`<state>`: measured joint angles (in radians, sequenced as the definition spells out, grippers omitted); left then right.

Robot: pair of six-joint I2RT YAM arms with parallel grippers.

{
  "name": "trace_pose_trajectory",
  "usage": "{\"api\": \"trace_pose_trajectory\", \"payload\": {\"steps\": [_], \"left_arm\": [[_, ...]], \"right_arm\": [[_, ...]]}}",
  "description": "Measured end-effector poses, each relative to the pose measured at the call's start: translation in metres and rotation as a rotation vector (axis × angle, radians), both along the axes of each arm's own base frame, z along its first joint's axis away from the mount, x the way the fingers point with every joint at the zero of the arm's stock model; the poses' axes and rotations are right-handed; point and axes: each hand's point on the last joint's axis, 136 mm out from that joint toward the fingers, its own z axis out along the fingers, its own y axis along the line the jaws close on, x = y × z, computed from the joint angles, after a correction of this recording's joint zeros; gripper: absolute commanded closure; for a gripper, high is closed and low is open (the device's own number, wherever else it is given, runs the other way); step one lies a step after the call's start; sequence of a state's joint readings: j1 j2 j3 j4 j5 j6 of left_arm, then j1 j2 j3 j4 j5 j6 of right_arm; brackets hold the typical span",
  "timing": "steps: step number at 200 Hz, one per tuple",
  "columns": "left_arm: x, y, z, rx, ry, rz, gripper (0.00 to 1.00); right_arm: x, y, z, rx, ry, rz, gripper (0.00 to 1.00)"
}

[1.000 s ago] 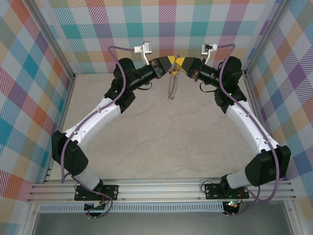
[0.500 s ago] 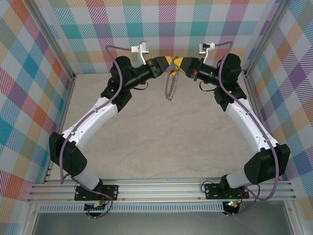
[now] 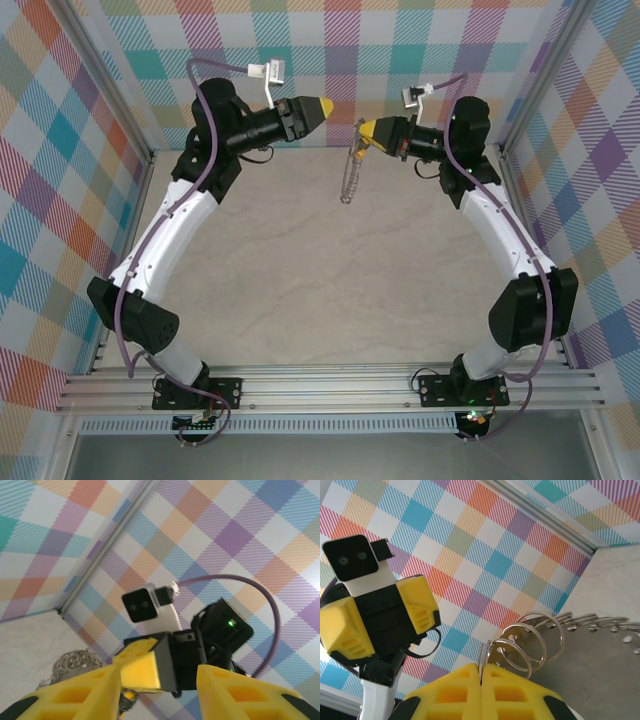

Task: Put the keys on the keyring

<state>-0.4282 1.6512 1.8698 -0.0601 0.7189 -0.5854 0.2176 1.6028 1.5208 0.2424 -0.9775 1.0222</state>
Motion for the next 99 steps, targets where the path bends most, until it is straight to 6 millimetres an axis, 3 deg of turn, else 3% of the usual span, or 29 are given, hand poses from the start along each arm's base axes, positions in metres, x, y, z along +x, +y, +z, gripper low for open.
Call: {"api": "trace_pose_trajectory", "payload": {"steps": [46, 75, 99], "left_arm": [[0.013, -0.022, -0.035, 0.074, 0.082, -0.118, 0.61], [0.02, -0.03, -0.06, 0.105, 0.149, -0.158, 0.62], [0.021, -0.031, -0.066, 0.112, 0.164, -0.167, 0.63]], "right_arm": [[0.007, 0.005, -0.012, 0.016, 0.032, 0.077, 1.0], [0.003, 0.006, -0.006, 0.028, 0.02, 0.101, 1.0], [0.001, 0.006, -0.002, 0.034, 0.008, 0.11, 1.0]]}}
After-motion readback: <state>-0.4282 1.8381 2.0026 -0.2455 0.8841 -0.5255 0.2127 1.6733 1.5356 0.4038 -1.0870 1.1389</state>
